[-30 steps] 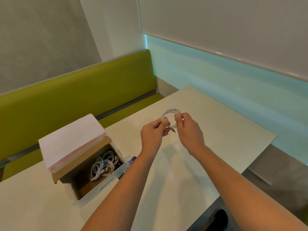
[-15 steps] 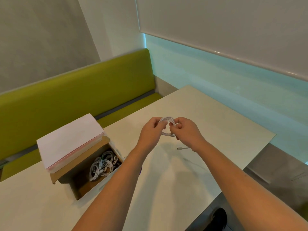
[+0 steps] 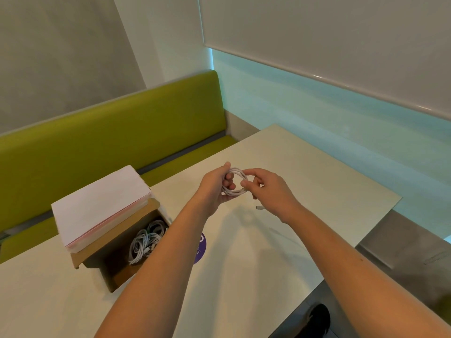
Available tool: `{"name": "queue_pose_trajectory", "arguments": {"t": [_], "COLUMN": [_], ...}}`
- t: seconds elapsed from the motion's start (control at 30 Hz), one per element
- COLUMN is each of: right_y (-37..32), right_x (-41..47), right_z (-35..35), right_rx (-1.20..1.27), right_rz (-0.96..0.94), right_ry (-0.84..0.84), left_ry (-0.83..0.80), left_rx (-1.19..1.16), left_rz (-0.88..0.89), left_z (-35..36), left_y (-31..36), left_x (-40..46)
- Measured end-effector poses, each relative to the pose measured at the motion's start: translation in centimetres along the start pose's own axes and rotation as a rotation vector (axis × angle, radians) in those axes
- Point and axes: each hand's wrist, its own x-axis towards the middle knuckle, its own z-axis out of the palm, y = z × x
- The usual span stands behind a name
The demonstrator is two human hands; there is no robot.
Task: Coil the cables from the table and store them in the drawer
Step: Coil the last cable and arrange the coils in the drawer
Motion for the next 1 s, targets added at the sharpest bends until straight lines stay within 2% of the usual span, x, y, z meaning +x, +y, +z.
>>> {"name": "queue_pose_trajectory", "arguments": {"t": [0.13, 0.27, 0.43, 0.57, 0.8, 1.0], "right_y": [-0.4, -0.1, -0.3, 0.1, 0.0, -0.4], "right_x": [0.1, -0.2, -0.5, -0.3, -0.4, -0.1], "right_z": [0.0, -0.2, -0.2, -0.4, 0.0, 0.0], "right_rx": [0.005, 0.049, 0.162, 0.253, 0.161, 0.496], "right_rz": [0.009, 0.16, 0.206, 0.211, 0.205, 0.369], "right_ry": [0.05, 0.132, -0.031, -0.065, -0.103, -0.214], "left_ry": [0.016, 0.028, -0.032, -0.048, 0.019, 0.016], "left_rx": [-0.132, -0.318, -0.438, -0.357, -0.026, -0.206], "left_rz": [-0.004, 0.019, 0.038, 0.04, 0.069, 0.137], "left_z": [0.1, -0.6, -0.5, -0.7, -0.7, -0.5], "left_y": [0.3, 0.2, -0.8, -1.6, -0.8, -1.1], "left_x": [0.2, 0.4, 0.0, -0.1, -0.7, -0.8]}}
